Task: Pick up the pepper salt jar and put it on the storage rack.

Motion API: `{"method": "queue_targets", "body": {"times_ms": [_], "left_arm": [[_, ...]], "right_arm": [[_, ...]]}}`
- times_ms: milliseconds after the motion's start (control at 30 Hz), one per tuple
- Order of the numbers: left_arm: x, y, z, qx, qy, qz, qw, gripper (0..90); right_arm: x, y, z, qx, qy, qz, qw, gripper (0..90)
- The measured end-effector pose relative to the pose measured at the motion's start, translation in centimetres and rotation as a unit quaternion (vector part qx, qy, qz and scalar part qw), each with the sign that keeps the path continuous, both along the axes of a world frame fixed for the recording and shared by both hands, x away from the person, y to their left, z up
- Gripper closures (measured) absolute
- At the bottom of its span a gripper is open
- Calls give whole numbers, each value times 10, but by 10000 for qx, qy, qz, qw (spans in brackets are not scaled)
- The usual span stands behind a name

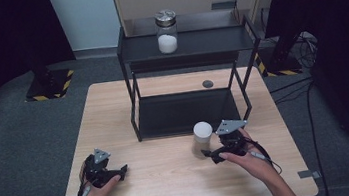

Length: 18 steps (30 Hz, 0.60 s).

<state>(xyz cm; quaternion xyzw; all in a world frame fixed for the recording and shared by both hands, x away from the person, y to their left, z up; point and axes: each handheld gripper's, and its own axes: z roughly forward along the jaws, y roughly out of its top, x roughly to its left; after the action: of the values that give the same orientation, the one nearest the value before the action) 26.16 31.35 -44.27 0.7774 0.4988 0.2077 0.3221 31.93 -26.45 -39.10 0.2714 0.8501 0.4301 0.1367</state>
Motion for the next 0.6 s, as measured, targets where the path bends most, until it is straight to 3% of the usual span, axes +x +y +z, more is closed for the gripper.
{"method": "queue_targets", "body": {"times_ms": [433, 600], "left_arm": [[0, 0, 0, 1, 0, -1, 10000, 0], [0, 0, 0, 0, 0, 0, 10000, 0]], "right_arm": [[7, 7, -2, 212, -14, -87, 9997, 152], [9, 9, -5, 307, -52, -116, 9994, 217]]}}
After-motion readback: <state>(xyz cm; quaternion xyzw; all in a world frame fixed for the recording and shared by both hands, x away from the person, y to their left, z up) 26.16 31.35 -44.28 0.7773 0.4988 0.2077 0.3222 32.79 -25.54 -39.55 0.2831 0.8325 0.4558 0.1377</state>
